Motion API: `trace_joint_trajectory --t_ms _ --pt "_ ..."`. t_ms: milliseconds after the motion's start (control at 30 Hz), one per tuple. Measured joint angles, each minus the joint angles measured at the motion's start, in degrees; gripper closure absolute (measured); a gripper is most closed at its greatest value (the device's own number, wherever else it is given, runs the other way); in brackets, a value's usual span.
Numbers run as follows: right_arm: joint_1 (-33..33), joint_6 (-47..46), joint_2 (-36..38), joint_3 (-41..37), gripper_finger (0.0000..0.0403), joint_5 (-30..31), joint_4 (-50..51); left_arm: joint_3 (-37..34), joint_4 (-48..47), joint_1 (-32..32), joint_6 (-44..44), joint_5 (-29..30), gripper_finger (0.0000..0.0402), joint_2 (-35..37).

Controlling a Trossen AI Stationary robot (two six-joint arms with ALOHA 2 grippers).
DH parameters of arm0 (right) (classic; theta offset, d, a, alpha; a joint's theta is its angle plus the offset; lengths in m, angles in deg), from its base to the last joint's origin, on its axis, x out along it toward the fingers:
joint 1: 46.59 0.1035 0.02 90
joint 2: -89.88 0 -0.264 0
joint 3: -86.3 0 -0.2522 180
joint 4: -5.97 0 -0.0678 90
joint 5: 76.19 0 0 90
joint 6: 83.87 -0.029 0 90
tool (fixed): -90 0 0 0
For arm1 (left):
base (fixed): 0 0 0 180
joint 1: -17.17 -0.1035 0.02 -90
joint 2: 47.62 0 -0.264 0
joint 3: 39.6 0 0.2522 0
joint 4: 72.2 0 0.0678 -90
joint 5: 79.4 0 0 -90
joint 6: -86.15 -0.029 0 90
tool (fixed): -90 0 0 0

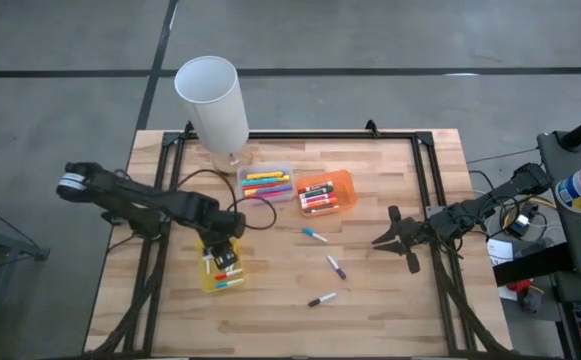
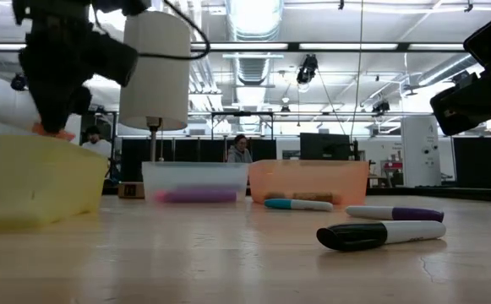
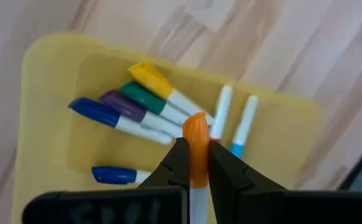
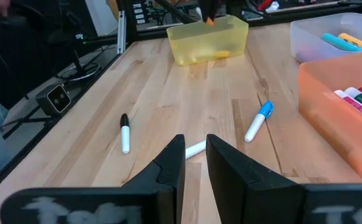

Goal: Pick & Place Markers
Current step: Put the orange pen into the yellow bin, then put the light blue pen into the yellow bin

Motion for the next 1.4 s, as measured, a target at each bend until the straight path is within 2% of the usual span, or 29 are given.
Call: trace_joint_trajectory --t_ms 100,167,433,500,600,667,733,867,1100,1200,1300,1400 --pt "0.0 0.0 0.0 0.0 0.0342 0.0 0.0 -3.0 3.1 0.0 -0.1 1.6 0.0372 -0.1" --pt "0.0 0.0 0.0 0.0 0.0342 0.0 0.0 -5.1 4.1 -0.3 2.9 2.6 0.0362 -0.1" --pt "0.0 0.0 0.0 0.0 0.0342 0.0 0.0 -7.6 4.8 -1.3 5.5 2.4 0.0297 -0.2" --pt "0.0 0.0 0.0 0.0 0.0342 0.0 0.0 -7.2 4.5 -1.5 5.6 -0.7 0.0287 -0.2" --pt "0.0 0.0 0.0 0.0 0.0342 0.0 0.0 -4.3 5.0 -2.3 5.4 -9.0 0.0283 -0.2" --pt "0.0 0.0 0.0 0.0 0.0342 0.0 0.0 -1.7 7.1 -2.4 5.6 -10.3 0.0282 -0.2" --pt "0.0 0.0 0.0 0.0 0.0342 0.0 0.0 0.7 12.3 -2.4 5.0 -9.0 0.0281 -0.2" --pt "0.0 0.0 0.0 0.0 0.0342 0.0 0.0 3.3 29.6 -2.5 1.3 -4.8 0.0281 -0.2" --pt "0.0 0.0 0.0 0.0 0.0342 0.0 0.0 3.2 62.4 -2.5 -12.3 9.0 0.0282 -0.3" --pt "0.0 0.0 0.0 0.0 0.0342 0.0 0.0 3.1 67.3 -2.9 -21.3 15.5 0.0282 -0.5" --pt "0.0 0.0 0.0 0.0 0.0342 0.0 0.0 3.1 67.8 -3.8 -27.0 20.4 0.0282 -1.4" --pt "0.0 0.0 0.0 0.0 0.0342 0.0 0.0 3.1 67.5 -4.9 -30.8 21.3 0.0282 -3.9"
